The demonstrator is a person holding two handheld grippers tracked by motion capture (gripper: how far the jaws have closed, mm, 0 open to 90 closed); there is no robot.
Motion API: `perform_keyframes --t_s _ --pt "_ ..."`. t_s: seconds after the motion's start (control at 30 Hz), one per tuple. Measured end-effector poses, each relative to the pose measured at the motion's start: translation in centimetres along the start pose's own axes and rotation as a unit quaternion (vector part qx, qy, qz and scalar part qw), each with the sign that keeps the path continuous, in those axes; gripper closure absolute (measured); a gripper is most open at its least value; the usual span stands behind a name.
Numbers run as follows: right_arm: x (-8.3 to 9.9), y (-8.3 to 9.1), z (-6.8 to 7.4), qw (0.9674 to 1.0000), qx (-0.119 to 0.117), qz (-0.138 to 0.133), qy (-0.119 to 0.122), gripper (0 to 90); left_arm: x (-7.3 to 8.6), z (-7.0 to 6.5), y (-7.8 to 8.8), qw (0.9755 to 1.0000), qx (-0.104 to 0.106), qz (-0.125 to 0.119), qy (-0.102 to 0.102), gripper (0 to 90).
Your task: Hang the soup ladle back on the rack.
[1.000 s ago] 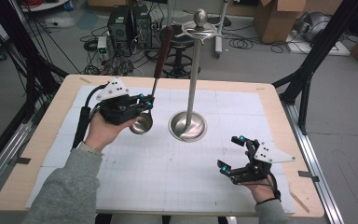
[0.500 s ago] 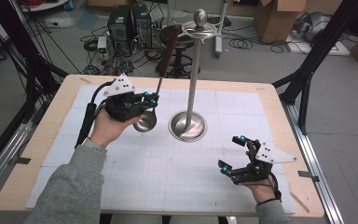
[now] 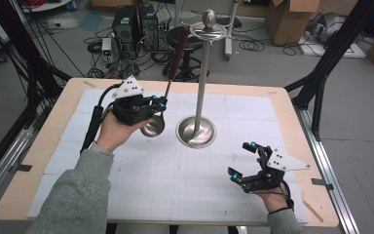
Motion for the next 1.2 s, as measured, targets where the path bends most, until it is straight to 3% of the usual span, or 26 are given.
perform_keyframes --t_s 1.2 --pt "-0.1 0.1 -0.1 1.0000 0.000 -0.004 -0.003 1.4 -0.2 0.0 -2.6 0.9998 -0.003 0.018 0.008 84.3"
Point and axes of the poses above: each handheld gripper's, and its own axes: y roughly backward along the jaws, x roughly out of its underside, z roughly to its left, the point moved 2 cm from there along -y, roughly forward along the jaws
